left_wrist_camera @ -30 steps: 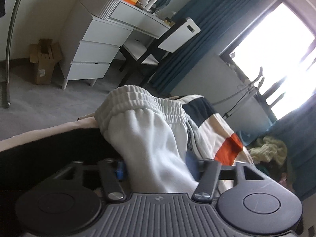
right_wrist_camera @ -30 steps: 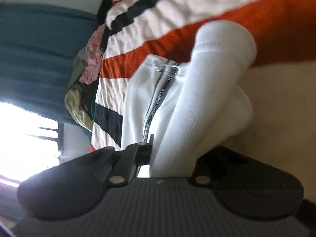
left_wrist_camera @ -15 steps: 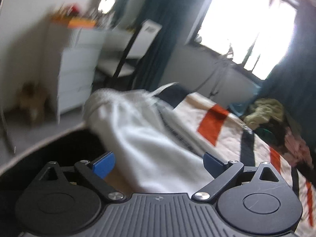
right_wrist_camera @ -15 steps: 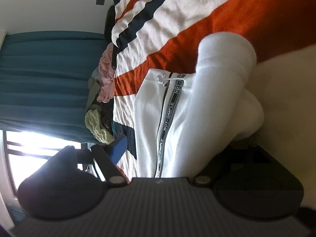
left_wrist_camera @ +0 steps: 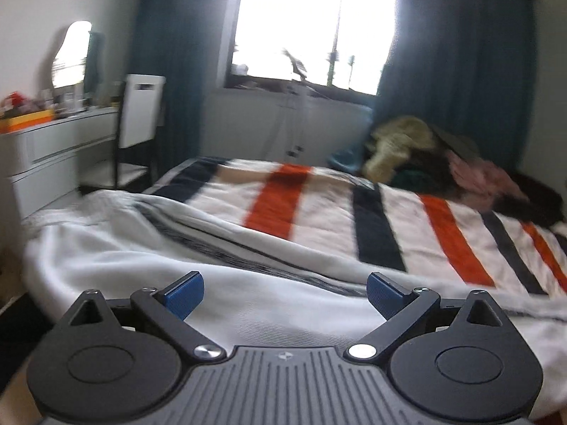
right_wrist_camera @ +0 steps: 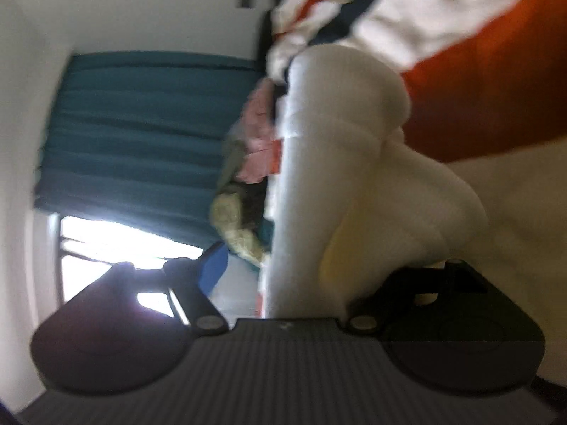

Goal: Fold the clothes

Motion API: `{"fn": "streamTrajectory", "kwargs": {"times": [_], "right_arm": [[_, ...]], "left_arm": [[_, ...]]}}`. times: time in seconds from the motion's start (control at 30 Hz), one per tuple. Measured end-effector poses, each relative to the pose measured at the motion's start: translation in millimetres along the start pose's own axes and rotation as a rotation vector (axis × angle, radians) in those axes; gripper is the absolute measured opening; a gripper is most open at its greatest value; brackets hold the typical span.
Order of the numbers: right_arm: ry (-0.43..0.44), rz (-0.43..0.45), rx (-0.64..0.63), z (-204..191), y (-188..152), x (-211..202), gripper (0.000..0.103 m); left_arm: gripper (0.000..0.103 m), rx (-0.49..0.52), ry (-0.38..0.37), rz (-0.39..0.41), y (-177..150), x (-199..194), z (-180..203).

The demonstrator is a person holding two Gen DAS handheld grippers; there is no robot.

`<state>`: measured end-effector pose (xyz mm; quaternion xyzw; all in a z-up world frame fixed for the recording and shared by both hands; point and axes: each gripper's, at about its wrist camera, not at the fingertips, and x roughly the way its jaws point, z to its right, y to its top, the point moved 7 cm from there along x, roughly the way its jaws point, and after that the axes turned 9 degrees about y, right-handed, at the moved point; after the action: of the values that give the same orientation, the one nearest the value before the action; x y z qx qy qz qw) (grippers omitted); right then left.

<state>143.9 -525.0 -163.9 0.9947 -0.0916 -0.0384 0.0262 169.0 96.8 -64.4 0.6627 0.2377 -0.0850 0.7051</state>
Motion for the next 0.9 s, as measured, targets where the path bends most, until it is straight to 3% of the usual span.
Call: {"fn": "streamTrajectory", "kwargs": {"times": [0.17, 0.3, 0.43, 0.57, 0.67, 0.73, 0.9], "right_arm": [[-0.074, 0.030, 0.065, 21.1, 7.1, -7.1, 0.079], [-0.091, 0.063, 0.070, 23.6, 11.0, -11.6, 0.078], [-0.054, 0.099, 0.077, 21.6, 16.3, -16.2, 0.078], [-0.038, 0.099, 0.018, 10.6, 18.4, -14.5, 0.074], [-0.090, 0.087, -0.032, 8.0, 18.7, -12.5, 0.051], [-0.153, 0.070, -0.070, 9.7, 19.5, -11.7, 0.018], [-0.157, 0.031, -0.168, 2.3, 19.3, -7.5, 0.014]], "left_arm": [[0.099, 0.087, -0.048, -0.046, -18.9, 29.7, 35.1], [0.099, 0.160, -0.038, -0.171, -43.5, 53.5, 49.4], [0.101, 0.230, -0.014, -0.284, -68.8, 68.5, 55.4], [0.101, 0.226, -0.017, -0.299, -72.9, 69.3, 52.5], [0.101, 0.227, -0.018, -0.297, -74.2, 69.5, 51.7], [0.102, 0.226, -0.018, -0.296, -71.6, 68.2, 51.1], [0.102, 0.226, -0.017, -0.279, -67.2, 65.7, 49.5]]}}
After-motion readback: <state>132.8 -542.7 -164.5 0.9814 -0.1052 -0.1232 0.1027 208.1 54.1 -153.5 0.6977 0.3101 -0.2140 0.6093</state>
